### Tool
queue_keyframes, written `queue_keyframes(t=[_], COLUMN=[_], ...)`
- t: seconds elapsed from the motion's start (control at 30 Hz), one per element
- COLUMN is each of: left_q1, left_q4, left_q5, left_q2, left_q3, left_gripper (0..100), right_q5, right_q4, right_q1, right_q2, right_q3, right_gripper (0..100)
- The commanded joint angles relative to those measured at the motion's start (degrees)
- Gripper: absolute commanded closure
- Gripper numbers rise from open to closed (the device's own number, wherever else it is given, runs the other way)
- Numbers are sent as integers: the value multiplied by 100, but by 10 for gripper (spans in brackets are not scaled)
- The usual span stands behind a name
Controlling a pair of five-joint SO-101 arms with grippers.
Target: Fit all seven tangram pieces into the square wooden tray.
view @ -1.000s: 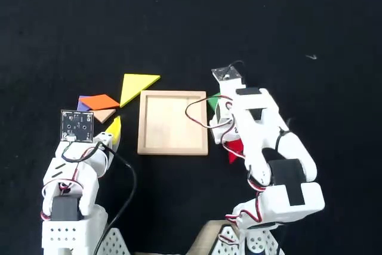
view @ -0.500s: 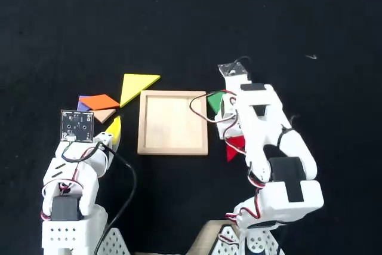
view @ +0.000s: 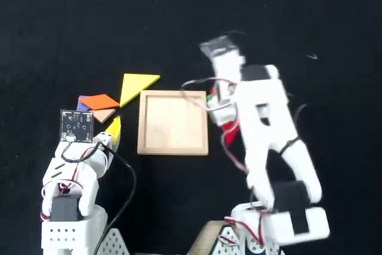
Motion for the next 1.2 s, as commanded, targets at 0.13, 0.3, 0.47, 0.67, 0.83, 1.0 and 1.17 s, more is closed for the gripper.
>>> queue_keyframes(t=[0.13, 0.3, 0.47, 0.67, 0.83, 1.0, 1.17], left_q1=[-1587, -2501, -2554, -2554, -2545, -2545, -2545], left_q4=[193, 1204, 1301, 976, 985, 976, 976], left_q5=[26, -18, -18, -18, -18, -18, -18], left_q2=[-35, -44, -44, -44, -44, -44, -44], left_q3=[-13, -277, -251, -101, -92, -92, -92], left_gripper=[770, 770, 770, 770, 770, 770, 770], right_q5=[1442, 2875, 3499, 3895, 3895, 3895, 3895], right_q4=[-26, -202, -554, -580, -545, -527, -123], right_q1=[-1389, -2110, -2391, -2435, -2541, -2558, -2549], right_q2=[-321, -40, 479, 1341, 1798, 1956, 1982], right_q3=[-338, -347, -365, -848, -1279, -1270, -1270], right_gripper=[794, 794, 794, 794, 791, 789, 705])
